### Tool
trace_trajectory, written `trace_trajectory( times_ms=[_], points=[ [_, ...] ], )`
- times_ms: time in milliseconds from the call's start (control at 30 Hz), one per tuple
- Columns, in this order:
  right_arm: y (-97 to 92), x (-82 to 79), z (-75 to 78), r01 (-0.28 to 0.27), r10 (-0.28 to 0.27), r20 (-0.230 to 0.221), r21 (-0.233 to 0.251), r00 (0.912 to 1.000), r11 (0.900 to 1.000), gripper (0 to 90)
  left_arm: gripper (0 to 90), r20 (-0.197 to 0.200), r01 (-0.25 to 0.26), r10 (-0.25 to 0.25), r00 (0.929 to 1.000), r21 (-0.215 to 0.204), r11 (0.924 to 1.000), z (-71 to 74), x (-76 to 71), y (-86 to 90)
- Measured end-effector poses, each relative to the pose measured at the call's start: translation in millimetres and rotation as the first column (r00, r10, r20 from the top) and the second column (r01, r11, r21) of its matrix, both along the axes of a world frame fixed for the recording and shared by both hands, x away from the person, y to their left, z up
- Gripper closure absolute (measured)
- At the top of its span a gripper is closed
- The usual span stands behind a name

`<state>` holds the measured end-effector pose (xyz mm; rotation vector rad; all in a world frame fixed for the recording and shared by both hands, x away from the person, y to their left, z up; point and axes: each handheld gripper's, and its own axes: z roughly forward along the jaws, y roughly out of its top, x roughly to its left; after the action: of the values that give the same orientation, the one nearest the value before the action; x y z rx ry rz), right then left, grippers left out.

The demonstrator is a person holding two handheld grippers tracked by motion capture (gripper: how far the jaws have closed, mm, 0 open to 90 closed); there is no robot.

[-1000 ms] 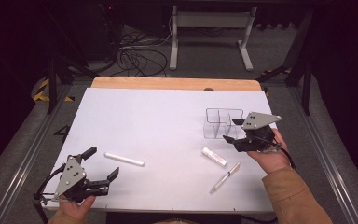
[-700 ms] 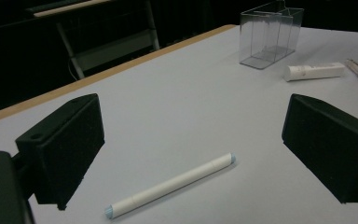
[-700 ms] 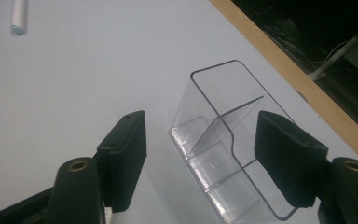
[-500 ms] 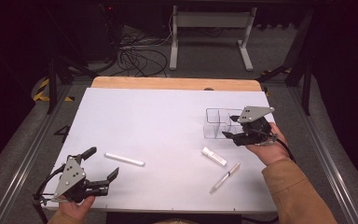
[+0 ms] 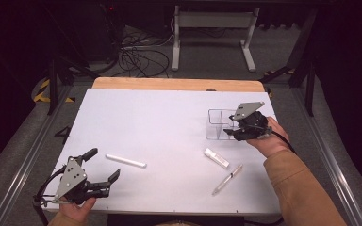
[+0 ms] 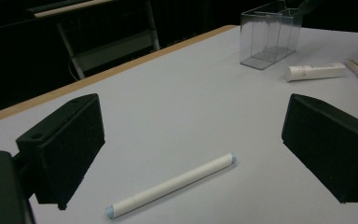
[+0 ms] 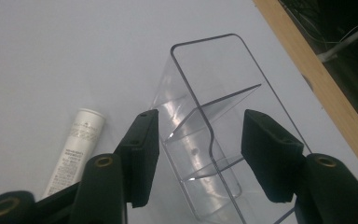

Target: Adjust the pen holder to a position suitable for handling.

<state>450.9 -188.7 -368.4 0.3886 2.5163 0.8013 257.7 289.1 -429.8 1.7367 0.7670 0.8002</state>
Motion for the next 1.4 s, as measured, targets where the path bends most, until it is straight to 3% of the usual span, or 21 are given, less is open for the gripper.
trace_trajectory(
  times_ms=[333, 367, 600, 867, 1100, 1400],
  points=[
    [3.3, 16.4, -6.8, 0.021, -0.021, -0.074, -0.012, 0.997, 0.9997, 52.9, 6.4, 0.005, 0.002, -0.002, 1.0, 0.002, 1.0, 0.1, -0.3, -0.3],
    [2.6, 20.7, -8.0, -0.003, 0.0, -0.094, -0.029, 0.9956, 0.9996, 53.9, 6.4, 0.005, 0.001, -0.001, 1.0, 0.002, 1.0, 0.0, -0.2, -0.3],
    [5.3, 29.1, -13.7, -0.01, 0.005, -0.137, -0.039, 0.9906, 0.9992, 58.5, 6.4, 0.005, 0.002, -0.002, 1.0, 0.003, 1.0, -0.1, -0.1, -0.2],
    [10.1, 30.8, -18.5, -0.007, -0.003, -0.138, -0.075, 0.9905, 0.9972, 64.6, 6.5, 0.006, 0.001, -0.001, 1.0, 0.005, 1.0, -0.2, 0.3, -0.1],
    [13.7, 30.8, -20.4, -0.036, 0.02, -0.129, -0.122, 0.9914, 0.9918, 73.3, 6.5, 0.003, 0.001, -0.001, 1.0, 0.002, 1.0, -0.4, 0.3, -0.6],
    [16.0, 31.0, -20.0, -0.074, 0.058, -0.106, -0.155, 0.9927, 0.9851, 75.8, 6.5, 0.002, 0.0, 0.0, 1.0, 0.001, 1.0, -0.4, 0.3, -0.6]
  ],
)
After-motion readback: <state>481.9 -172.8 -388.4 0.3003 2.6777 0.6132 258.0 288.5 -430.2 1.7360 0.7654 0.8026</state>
